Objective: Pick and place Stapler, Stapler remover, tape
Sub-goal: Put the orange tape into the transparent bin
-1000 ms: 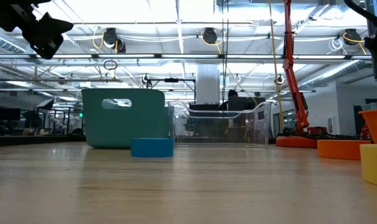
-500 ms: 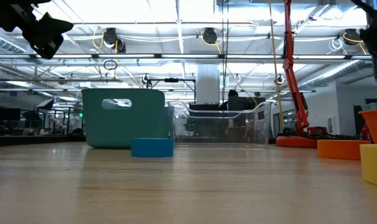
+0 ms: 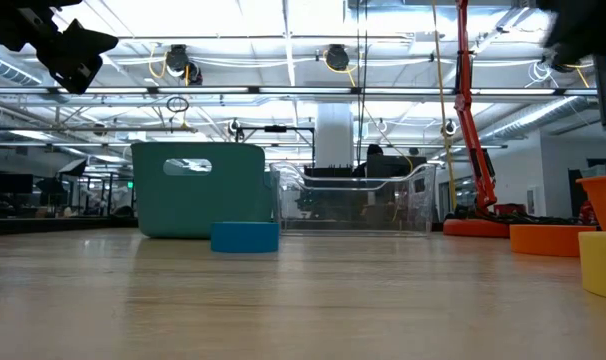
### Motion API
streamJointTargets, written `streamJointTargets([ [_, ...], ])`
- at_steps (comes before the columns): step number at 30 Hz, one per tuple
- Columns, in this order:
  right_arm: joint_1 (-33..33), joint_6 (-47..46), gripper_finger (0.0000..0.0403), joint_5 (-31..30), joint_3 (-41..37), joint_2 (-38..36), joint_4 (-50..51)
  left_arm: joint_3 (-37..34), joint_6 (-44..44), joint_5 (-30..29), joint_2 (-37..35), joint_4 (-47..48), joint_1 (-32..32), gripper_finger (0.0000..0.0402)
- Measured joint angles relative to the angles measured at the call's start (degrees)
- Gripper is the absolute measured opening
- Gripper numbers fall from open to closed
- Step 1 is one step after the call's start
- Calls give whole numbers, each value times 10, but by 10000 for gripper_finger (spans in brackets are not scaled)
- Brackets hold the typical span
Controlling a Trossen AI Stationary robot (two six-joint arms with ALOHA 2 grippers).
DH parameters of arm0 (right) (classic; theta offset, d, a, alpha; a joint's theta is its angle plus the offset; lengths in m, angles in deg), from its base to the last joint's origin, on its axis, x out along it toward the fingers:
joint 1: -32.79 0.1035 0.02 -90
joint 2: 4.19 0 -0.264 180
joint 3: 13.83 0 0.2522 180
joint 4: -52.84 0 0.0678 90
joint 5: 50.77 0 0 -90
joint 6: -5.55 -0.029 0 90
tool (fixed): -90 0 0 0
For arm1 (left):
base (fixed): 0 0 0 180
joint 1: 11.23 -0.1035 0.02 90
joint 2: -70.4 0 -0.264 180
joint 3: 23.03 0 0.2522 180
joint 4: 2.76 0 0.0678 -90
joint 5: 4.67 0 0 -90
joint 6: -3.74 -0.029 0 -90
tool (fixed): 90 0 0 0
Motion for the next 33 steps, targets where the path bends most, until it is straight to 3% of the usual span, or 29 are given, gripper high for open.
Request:
streamJointTargets([
  [2, -10, 79, 67, -24, 0, 0, -30, 0, -2, 0, 0, 0, 0, 225],
  [11, -64, 379, 59, -25, 0, 5, -135, 0, -24, -1, 0, 0, 0, 225],
  [15, -96, 392, 60, -7, 0, -3, -98, 0, -7, -1, 0, 0, 0, 225],
  [21, -156, 393, 80, 158, 0, -7, 38, 0, 3, -1, 0, 0, 0, 225],
  [23, -173, 401, 90, 184, 0, -7, 78, 0, 2, -1, 0, 0, 0, 225],
  [33, -254, 433, 171, 220, -7, 11, 170, 0, 2, -2, 0, 0, 0, 225],
])
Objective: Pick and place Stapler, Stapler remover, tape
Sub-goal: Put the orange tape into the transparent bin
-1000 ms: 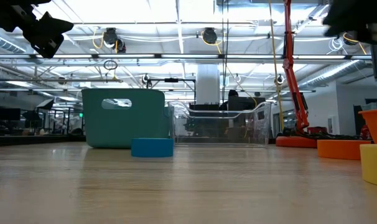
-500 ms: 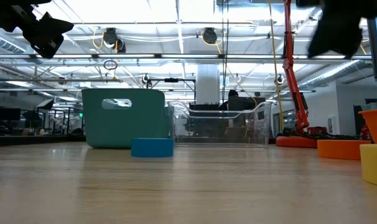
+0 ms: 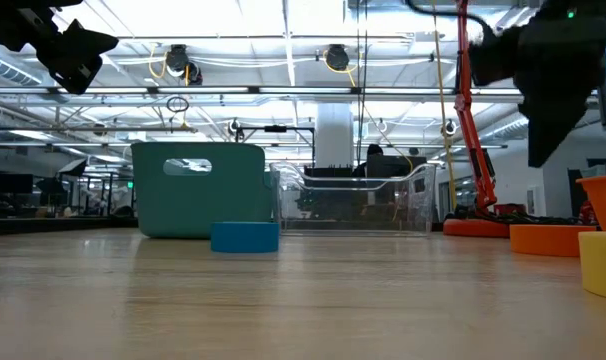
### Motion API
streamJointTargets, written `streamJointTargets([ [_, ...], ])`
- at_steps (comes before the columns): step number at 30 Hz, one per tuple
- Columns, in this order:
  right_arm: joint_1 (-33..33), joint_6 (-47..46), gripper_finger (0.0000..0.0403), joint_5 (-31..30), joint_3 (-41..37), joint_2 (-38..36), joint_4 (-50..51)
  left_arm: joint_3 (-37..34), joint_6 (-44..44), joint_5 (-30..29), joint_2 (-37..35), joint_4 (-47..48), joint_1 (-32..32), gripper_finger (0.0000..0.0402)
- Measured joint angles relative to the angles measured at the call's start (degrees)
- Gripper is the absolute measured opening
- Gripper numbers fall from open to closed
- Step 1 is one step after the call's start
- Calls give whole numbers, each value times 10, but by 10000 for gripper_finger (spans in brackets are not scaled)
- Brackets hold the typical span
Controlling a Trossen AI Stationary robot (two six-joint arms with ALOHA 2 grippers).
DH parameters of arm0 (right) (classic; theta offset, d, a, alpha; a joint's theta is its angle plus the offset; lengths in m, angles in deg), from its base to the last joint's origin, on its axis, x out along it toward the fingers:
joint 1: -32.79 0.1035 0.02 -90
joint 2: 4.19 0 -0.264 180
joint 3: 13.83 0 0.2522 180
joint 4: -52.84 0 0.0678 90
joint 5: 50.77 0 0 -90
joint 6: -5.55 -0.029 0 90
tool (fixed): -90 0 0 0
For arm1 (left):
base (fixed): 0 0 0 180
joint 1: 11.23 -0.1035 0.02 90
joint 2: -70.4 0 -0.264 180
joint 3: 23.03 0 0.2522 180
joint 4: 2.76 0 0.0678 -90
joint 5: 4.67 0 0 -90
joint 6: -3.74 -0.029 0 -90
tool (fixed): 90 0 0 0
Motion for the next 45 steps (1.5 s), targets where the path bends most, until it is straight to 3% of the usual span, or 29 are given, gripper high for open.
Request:
streamJointTargets([
  [4, -27, 12, 194, 54, -34, 4, -27, 0, 0, 0, 0, 0, 0, 225],
  [16, -64, 6, 186, 86, -98, 4, -98, 0, 11, -1, 0, 0, 0, 225],
  [28, -64, 5, 201, 71, -121, 4, -114, 0, 15, -1, 0, 0, 0, 225],
  [36, -64, -13, 199, 86, -168, 9, -197, 0, 15, -1, 0, 0, 0, 225],
  [41, -64, -23, 174, 84, -192, 16, -215, 0, 15, -5, 0, 0, 0, 225],
  [45, -64, -39, 118, 73, -197, 15, -213, 0, 16, -6, 0, -1, 0, 225],
])
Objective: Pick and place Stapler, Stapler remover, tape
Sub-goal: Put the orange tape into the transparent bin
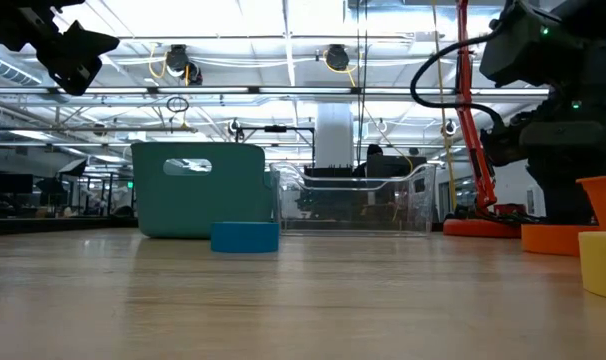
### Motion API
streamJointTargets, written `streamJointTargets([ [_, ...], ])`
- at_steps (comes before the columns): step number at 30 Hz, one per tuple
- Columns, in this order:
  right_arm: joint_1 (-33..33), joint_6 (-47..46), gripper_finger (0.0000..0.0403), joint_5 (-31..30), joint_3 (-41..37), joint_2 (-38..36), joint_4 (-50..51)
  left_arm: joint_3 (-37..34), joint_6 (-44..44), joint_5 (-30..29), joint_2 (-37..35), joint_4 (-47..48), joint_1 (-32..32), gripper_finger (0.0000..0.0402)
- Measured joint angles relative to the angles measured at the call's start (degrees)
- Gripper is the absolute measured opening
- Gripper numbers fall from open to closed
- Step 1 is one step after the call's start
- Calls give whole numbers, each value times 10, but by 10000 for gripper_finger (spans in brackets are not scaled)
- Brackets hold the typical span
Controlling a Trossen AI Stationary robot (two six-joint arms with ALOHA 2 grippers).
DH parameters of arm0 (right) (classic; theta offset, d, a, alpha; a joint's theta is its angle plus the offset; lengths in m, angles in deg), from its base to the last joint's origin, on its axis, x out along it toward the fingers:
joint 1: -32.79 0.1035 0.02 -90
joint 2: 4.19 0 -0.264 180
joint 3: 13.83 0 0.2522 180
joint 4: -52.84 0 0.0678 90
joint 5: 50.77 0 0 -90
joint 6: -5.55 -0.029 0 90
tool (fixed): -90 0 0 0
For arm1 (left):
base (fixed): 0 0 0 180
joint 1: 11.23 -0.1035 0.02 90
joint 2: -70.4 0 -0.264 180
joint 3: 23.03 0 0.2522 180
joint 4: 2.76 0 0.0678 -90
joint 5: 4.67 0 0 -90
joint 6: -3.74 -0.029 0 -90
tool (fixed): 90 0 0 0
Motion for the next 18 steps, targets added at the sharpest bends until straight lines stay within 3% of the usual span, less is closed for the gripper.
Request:
streamJointTargets([
  [5, 0, 0, 31, -5, -1, -2, 2, 0, 0, 0, 0, -2, 0, 225],
  [13, 0, -19, 31, 0, 10, -27, -18, 0, 0, 0, 0, -1, 0, 225],
  [18, -6, -25, 31, -22, 18, -82, -134, 0, 0, 0, 0, -2, 0, 225],
])
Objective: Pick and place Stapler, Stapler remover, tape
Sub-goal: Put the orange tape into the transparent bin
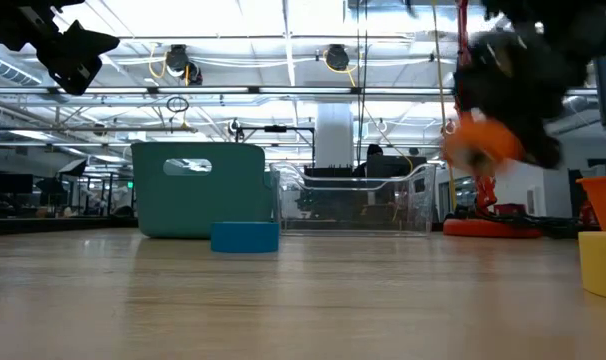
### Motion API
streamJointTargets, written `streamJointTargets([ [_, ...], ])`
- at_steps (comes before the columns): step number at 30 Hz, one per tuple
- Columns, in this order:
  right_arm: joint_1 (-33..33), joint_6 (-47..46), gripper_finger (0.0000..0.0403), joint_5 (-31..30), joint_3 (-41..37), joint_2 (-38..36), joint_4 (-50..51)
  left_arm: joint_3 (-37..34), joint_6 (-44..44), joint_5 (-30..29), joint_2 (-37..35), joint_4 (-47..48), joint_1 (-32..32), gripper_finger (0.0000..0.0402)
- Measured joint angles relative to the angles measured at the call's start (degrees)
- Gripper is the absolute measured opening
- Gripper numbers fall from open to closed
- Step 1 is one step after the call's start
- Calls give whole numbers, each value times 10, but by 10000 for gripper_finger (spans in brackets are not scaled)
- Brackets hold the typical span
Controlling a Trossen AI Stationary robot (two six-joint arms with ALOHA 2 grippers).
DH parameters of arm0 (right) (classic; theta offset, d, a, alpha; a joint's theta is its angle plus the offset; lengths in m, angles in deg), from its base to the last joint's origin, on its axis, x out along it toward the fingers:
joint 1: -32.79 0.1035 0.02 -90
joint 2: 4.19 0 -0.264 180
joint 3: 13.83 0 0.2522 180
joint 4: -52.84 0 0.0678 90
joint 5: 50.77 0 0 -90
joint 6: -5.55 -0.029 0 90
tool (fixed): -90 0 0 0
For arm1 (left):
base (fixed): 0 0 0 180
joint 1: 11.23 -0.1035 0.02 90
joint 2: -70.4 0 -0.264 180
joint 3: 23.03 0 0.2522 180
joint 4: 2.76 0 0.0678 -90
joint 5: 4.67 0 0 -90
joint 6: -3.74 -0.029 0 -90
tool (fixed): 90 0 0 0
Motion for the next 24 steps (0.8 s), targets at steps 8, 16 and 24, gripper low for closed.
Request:
streamJointTargets([
  [8, -39, 73, 31, -193, 3, -75, -282, 0, -8, 0, 0, 0, 0, 225],
  [16, -96, 225, 31, -355, 10, -84, -358, 0, -22, 0, 0, 0, 0, 225],
  [24, -162, 318, 31, -344, 88, -37, -330, 0, -21, 0, 0, 2, 0, 225],
])
